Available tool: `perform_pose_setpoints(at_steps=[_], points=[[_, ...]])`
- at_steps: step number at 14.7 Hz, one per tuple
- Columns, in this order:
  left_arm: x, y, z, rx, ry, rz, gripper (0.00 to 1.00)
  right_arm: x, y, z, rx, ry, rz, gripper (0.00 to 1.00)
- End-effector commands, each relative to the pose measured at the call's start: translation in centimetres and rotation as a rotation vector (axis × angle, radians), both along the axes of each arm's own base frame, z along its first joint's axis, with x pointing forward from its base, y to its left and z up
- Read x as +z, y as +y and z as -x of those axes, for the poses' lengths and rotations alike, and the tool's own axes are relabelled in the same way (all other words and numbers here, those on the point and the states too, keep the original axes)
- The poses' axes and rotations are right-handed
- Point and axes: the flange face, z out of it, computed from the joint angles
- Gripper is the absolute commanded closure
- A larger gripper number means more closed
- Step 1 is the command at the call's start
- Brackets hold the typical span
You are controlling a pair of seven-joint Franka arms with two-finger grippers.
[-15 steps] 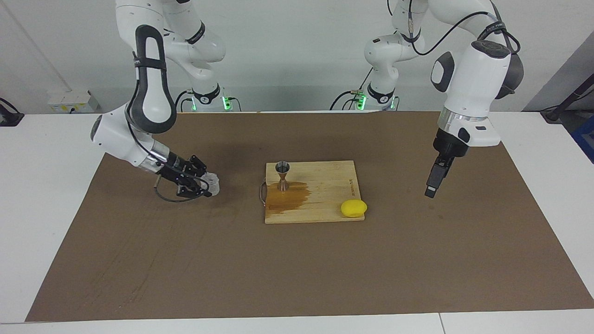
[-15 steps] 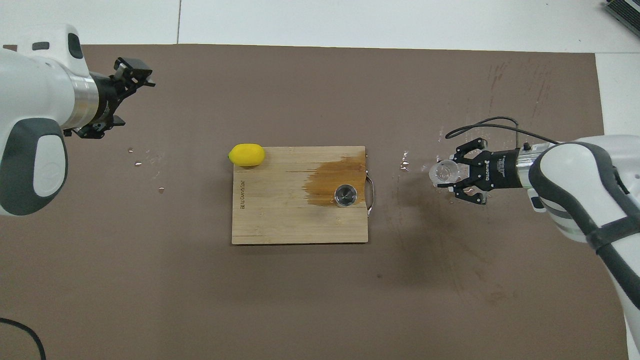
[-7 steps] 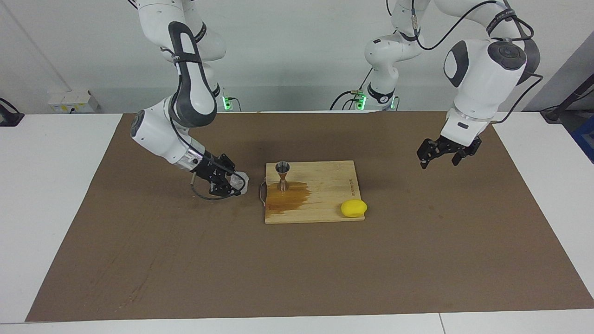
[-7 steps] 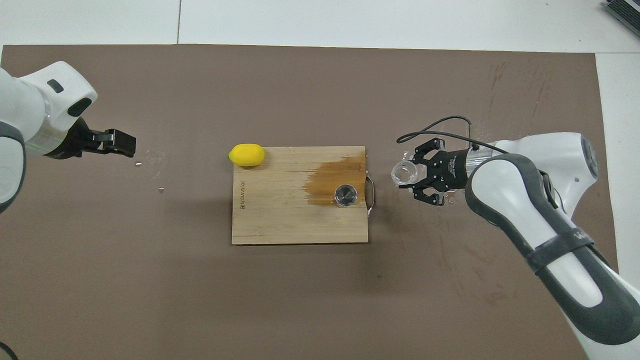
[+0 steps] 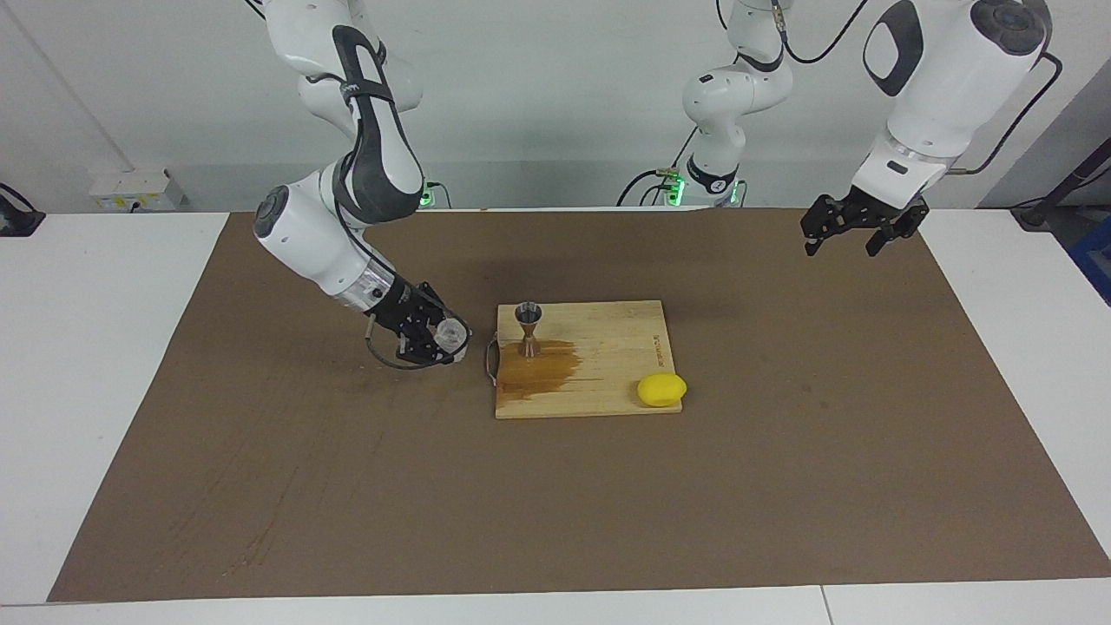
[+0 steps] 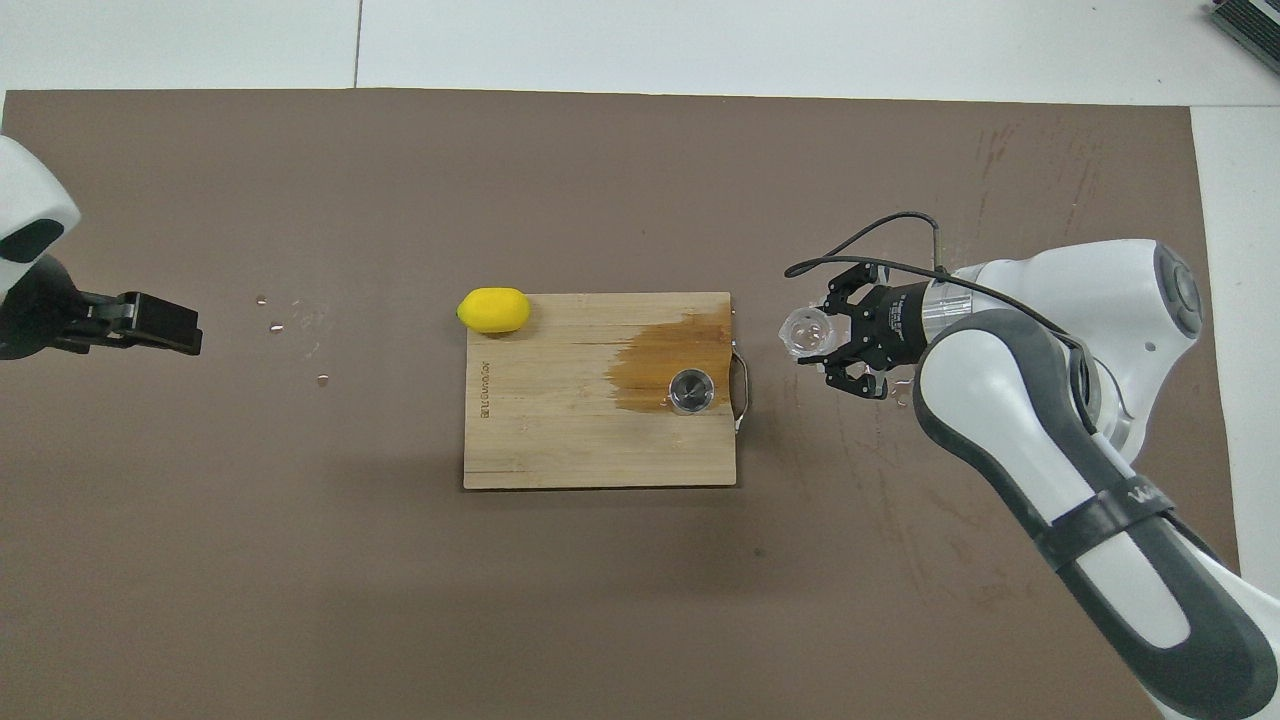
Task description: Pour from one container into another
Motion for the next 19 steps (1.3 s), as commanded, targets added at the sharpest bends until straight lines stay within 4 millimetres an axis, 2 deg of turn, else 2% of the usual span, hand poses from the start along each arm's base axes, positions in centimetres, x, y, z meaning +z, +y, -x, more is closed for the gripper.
perform_pose_setpoints(at_steps=[1, 2, 3, 4, 6, 7, 8, 9, 11, 14, 17, 19], points=[[1.2, 1.4, 0.0, 0.009, 0.023, 0.027, 0.0, 1.4, 2.2, -0.2, 0.0, 0.003, 0.051, 1.0], [1.5, 2.0, 0.0, 0.019, 0.026, 0.026, 0.0, 2.0, 2.5, -0.7, -0.009, 0.003, 0.071, 1.0], [1.9, 1.6, 0.2, 0.011, 0.033, 0.022, 0.0, 2.4, 2.7, -1.0, -0.006, -0.003, 0.083, 1.0], [2.6, 1.6, 0.3, 0.01, 0.029, 0.025, 0.0, 2.7, 3.8, -0.8, 0.011, -0.007, 0.086, 1.0], [2.5, 1.6, 0.5, 0.009, 0.03, 0.025, 0.0, 3.1, 4.7, -0.9, 0.014, 0.0, 0.102, 1.0], [1.8, 2.2, 0.8, 0.023, 0.035, 0.026, 0.0, 3.5, 5.5, -1.1, 0.023, -0.003, 0.138, 1.0], [1.6, 2.4, 0.9, 0.025, 0.041, 0.026, 0.0, 3.9, 7.2, -1.0, 0.024, -0.005, 0.174, 1.0], [2.0, 2.5, 0.9, 0.027, 0.042, 0.026, 0.0, 4.0, 7.6, -1.0, 0.025, -0.01, 0.209, 1.0], [3.0, 1.9, 1.2, 0.013, 0.052, 0.02, 0.0, 3.9, 7.8, -0.9, 0.053, -0.015, 0.249, 1.0], [3.3, 0.2, 1.6, -0.029, 0.068, -0.042, 0.0, 4.9, 10.1, -0.2, 0.146, -0.015, 0.334, 1.0], [4.4, 0.2, 1.9, -0.03, 0.07, -0.042, 0.0, 5.4, 12.4, 0.8, 0.201, -0.03, 0.398, 1.0], [4.6, 0.7, 1.9, -0.019, 0.057, -0.029, 0.0, 6.2, 13.1, 0.9, 0.2, -0.031, 0.45, 1.0]])
